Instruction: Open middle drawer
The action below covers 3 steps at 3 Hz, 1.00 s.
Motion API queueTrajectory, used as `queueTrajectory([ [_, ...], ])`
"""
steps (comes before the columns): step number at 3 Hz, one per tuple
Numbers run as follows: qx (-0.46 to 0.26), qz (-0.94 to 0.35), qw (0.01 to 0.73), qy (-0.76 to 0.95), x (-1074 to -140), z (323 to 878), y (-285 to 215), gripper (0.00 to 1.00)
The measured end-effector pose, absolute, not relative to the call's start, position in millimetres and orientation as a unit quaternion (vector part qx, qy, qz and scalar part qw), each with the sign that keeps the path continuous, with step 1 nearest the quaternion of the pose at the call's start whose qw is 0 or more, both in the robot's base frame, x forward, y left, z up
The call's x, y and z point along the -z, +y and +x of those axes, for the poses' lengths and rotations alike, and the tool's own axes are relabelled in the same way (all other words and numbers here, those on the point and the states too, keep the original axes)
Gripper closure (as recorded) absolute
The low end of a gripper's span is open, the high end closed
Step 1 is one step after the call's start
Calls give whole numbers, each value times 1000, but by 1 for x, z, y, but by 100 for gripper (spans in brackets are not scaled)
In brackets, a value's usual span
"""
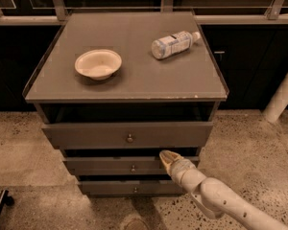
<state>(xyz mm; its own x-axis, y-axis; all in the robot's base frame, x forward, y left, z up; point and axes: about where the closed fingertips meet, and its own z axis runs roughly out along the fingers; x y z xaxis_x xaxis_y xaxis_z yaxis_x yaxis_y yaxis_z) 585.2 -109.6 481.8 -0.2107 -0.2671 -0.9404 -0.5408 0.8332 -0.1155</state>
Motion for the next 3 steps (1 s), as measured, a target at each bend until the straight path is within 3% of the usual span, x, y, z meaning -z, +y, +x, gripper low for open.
queueTrajectory([
  [3, -107, -265, 569, 771, -468, 608, -112, 100],
])
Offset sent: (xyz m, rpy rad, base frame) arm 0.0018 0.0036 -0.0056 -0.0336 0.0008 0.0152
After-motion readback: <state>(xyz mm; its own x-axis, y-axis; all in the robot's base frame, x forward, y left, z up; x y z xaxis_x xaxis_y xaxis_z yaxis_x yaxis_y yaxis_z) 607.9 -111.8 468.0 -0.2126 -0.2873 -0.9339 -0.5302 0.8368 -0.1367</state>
